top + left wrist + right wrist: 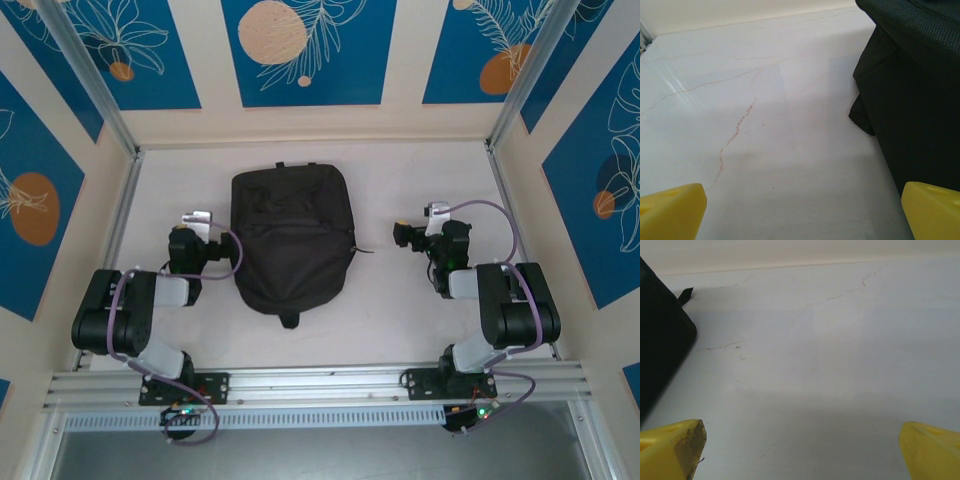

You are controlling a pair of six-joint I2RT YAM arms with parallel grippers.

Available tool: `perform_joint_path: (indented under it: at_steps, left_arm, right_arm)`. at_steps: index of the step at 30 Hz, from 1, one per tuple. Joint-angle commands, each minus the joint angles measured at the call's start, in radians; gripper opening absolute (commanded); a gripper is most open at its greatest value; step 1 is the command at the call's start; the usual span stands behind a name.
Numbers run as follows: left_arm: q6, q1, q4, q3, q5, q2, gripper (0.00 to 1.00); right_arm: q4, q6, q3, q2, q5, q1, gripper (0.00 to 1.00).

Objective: Pack books, pencil case, and school supplies into a backpack

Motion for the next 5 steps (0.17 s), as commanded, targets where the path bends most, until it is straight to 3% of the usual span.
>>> perform_joint_path:
  at_steps: [1, 5]
  left_arm:
    - [-0.012, 0.000, -0.010, 0.016, 0.011, 0.001, 1.00]
    - [-0.010, -0.001, 0.001, 0.008, 0.016, -0.005, 1.00]
  right_arm:
    - [0.014, -0.002, -0.008, -0.011, 0.011, -0.001, 0.99]
    - [0.014, -0.001, -0.009, -0.011, 0.010, -0.001, 0.99]
